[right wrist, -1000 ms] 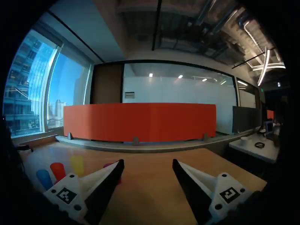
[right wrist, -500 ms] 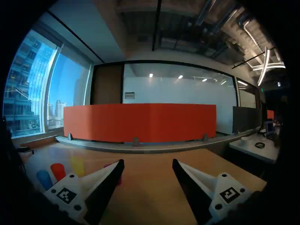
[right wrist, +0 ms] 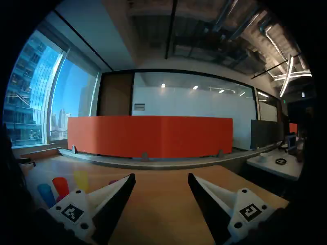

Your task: Pour water

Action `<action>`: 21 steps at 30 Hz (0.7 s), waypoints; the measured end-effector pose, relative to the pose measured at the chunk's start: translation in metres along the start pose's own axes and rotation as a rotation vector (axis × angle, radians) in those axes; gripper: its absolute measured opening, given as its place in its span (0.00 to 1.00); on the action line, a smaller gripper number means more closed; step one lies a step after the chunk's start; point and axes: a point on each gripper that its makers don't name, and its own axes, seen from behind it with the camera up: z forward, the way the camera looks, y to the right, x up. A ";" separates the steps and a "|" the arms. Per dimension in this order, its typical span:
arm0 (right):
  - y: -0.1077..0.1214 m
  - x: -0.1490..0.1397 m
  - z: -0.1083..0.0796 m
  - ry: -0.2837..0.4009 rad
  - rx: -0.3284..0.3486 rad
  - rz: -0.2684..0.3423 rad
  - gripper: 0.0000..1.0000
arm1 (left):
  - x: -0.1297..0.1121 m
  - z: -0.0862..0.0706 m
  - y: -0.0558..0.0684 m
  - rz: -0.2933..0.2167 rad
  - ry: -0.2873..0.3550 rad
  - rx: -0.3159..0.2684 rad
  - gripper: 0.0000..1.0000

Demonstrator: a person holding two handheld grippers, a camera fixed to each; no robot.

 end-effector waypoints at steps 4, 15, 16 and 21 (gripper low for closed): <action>0.001 -0.005 0.001 0.003 0.004 -0.001 1.00 | 0.000 0.000 0.000 0.000 0.000 0.000 0.85; -0.003 -0.026 0.014 0.020 0.012 0.040 0.99 | 0.000 0.001 0.000 0.001 0.000 0.000 0.85; -0.004 -0.028 0.014 0.024 0.016 0.048 0.99 | 0.000 0.001 0.000 0.001 0.000 0.000 0.85; -0.012 -0.040 0.016 0.031 0.035 0.074 0.99 | 0.000 0.001 0.000 0.001 0.000 0.000 0.85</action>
